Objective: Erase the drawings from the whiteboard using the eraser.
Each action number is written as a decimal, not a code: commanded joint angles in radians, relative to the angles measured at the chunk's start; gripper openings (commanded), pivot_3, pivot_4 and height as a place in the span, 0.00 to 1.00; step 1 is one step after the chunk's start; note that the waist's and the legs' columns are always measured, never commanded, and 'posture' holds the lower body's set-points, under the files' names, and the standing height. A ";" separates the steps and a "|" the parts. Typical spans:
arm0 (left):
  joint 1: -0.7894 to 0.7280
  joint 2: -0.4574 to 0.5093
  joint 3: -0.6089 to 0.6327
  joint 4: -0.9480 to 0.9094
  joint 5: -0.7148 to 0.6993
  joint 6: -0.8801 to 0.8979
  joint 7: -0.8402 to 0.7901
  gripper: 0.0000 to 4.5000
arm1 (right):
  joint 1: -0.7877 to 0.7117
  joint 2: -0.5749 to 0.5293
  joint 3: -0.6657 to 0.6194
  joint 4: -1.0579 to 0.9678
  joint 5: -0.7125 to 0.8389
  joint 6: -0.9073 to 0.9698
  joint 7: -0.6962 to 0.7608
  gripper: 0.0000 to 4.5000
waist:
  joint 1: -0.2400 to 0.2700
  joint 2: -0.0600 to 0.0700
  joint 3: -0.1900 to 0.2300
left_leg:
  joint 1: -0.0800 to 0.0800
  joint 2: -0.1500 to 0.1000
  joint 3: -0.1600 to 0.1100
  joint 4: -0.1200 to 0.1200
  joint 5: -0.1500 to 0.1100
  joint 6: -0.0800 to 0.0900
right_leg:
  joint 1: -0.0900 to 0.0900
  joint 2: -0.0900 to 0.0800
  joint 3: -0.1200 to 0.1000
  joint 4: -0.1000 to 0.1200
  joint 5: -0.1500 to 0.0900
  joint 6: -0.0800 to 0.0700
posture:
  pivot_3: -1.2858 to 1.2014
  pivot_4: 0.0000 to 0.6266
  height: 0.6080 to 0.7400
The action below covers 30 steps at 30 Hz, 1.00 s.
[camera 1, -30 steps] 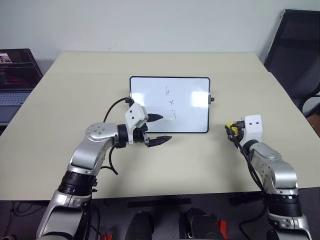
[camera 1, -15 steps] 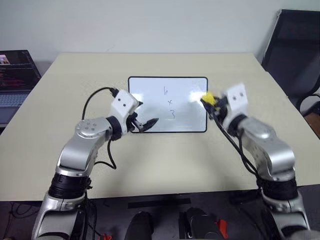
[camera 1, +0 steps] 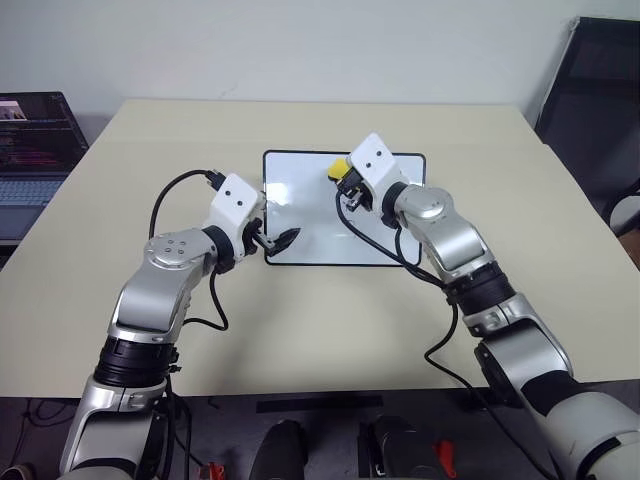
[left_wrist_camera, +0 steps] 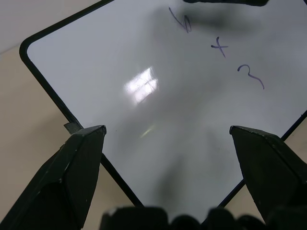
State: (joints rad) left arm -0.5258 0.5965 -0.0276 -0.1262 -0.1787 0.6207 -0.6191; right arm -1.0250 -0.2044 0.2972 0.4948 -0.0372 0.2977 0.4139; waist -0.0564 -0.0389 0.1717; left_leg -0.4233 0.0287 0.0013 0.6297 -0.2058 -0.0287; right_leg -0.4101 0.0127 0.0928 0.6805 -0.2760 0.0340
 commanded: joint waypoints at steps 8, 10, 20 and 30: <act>0.007 -0.001 -0.005 -0.059 0.010 -0.023 0.003 1.00 | -0.168 0.064 -0.018 0.350 -0.091 -0.217 -0.013 0.25 | -0.004 0.000 0.000 | 0.000 0.000 -0.001 0.000 0.000 0.000 | 0.000 0.000 0.001 0.000 0.000 0.000 | 0.52 0.24 1.00; 0.008 -0.003 -0.009 -0.060 0.012 -0.026 0.001 1.00 | -0.185 0.072 -0.004 0.402 -0.109 -0.231 0.009 0.25 | -0.006 0.000 0.000 | 0.001 0.000 -0.001 0.000 0.000 0.000 | 0.000 0.000 0.001 0.001 0.000 0.000 | 0.52 0.24 1.00; 0.011 -0.012 -0.015 -0.055 0.013 -0.043 0.001 1.00 | -0.172 0.052 0.003 0.429 -0.165 -0.236 0.065 0.25 | -0.006 0.000 0.000 | 0.006 0.000 -0.002 0.000 0.000 0.000 | 0.004 0.000 0.001 0.002 0.000 0.000 | 0.52 0.24 1.00; -0.004 -0.023 -0.028 -0.061 0.011 -0.036 0.002 1.00 | -0.137 0.021 0.036 0.417 -0.202 -0.214 0.170 0.25 | -0.002 0.000 0.000 | 0.006 0.000 -0.001 0.000 0.000 0.000 | 0.004 0.000 0.001 0.002 0.000 0.000 | 0.52 0.24 1.00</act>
State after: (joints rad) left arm -0.5122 0.5754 -0.0553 -0.1510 -0.1729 0.6003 -0.6207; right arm -1.1922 -0.1761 0.3084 0.9178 -0.2169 0.0530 0.5368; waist -0.0581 -0.0388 0.1717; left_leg -0.4172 0.0288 -0.0002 0.6297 -0.2057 -0.0289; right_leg -0.4059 0.0129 0.0940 0.6824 -0.2757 0.0338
